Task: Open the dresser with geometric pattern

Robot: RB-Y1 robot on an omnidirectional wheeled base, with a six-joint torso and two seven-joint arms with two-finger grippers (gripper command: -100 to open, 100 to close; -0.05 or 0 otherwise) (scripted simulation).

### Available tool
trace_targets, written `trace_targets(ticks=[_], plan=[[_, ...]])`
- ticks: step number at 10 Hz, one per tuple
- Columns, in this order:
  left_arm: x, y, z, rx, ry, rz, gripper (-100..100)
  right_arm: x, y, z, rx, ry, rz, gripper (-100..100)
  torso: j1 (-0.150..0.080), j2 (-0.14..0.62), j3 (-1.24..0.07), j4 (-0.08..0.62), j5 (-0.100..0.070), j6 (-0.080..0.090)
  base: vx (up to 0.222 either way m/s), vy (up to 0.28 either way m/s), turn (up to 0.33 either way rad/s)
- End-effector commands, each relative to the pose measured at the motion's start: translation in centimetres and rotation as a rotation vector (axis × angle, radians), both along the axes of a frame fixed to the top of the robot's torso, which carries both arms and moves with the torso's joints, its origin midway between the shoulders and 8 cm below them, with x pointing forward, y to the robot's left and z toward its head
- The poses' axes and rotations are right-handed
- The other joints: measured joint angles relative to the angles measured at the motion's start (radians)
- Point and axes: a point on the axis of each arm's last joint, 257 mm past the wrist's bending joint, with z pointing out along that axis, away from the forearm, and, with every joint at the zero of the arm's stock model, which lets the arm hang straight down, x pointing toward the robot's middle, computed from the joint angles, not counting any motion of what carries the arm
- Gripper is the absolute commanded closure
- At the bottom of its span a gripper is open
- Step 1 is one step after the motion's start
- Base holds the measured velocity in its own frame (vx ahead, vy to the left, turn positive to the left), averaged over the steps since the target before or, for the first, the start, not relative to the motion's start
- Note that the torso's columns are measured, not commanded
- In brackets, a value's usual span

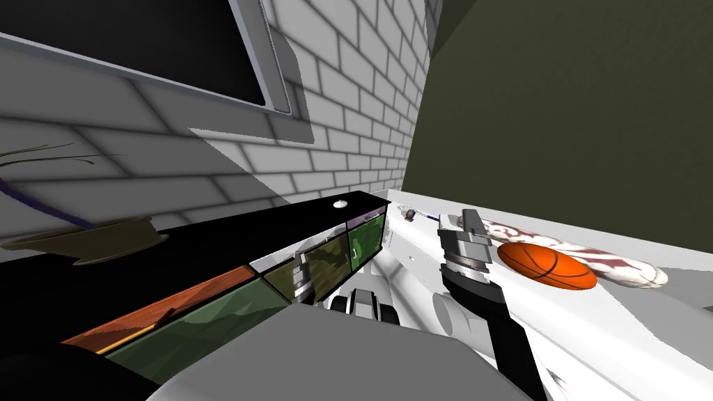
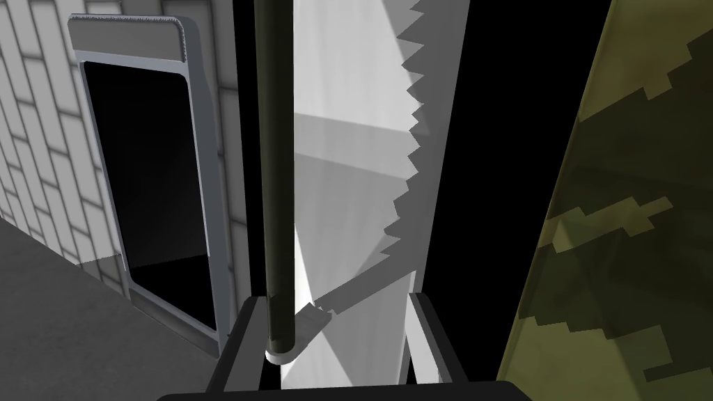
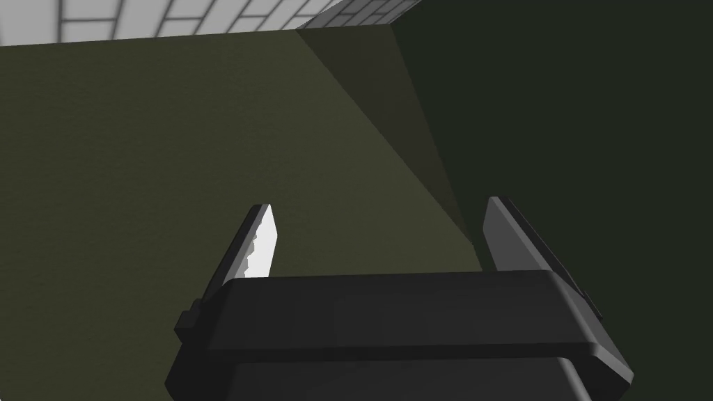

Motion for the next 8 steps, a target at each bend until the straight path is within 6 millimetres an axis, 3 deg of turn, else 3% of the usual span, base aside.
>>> trace_targets(ticks=[1,8], plan=[[-0.13,0.33,1.11,0.027,-0.035,-0.064,100,0.0,-0.01,-0.01,0.0,0.0,0.0,0,-0.001,-0.002,-0.001,-0.001,0.0,-0.004,0.121,-0.071,0.307],[-0.88,-0.52,0.52,0.011,-0.03,-0.223,100,0.0,0.0,0.0,0.0,0.0,0.0,0,-0.006,-0.002,0.0,-0.006,0.004,-0.001,0.097,-0.065,0.23]])
